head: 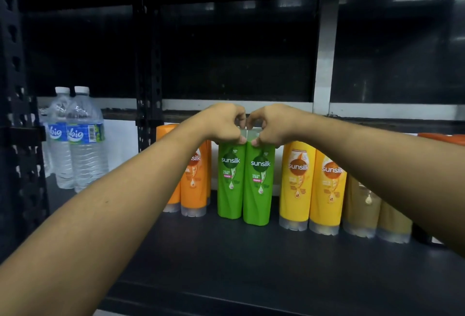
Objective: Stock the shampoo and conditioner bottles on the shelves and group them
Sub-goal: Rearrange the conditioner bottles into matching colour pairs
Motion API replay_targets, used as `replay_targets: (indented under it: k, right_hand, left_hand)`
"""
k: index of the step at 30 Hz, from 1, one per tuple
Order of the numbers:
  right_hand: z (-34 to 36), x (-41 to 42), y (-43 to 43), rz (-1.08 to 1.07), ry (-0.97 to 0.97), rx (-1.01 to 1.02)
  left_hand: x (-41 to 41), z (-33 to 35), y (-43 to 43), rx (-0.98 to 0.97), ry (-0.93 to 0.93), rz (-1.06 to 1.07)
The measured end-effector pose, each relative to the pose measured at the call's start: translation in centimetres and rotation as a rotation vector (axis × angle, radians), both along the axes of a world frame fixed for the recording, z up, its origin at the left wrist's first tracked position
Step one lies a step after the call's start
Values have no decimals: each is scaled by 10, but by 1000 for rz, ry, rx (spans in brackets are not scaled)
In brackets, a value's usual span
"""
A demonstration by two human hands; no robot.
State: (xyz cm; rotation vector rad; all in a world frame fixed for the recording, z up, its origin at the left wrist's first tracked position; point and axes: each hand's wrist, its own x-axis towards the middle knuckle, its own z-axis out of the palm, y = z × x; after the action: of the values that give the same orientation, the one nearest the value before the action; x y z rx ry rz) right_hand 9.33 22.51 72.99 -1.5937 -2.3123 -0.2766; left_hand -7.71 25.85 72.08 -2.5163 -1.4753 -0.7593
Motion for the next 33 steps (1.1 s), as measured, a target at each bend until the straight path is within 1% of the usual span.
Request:
replay_targets:
  k: [7, 14, 20, 22, 27, 31, 33]
  right_hand:
    - [-1, 0, 2, -7, -25, 8]
    - [7, -1, -3, 0, -62, 37]
    - [33, 8, -2, -27, 73, 39]
    - [38, 8, 4, -65, 88, -2]
    - [42, 0, 29, -123, 218, -240]
    - [38, -8, 47, -195, 339, -402]
    - [37, -11, 52, -221, 370, -465]
  left_hand:
    - [-2, 0, 0, -36, -21, -22]
    - [-4, 7, -1, -97, 16, -28]
    - [-11, 31, 3, -154, -75, -8]
    - [-5, 38, 6, -163, -63, 26]
    - [14, 46, 16, -376, -61, 105]
    - [19, 49, 24, -464, -56, 146]
    - [18, 48, 27, -498, -52, 143]
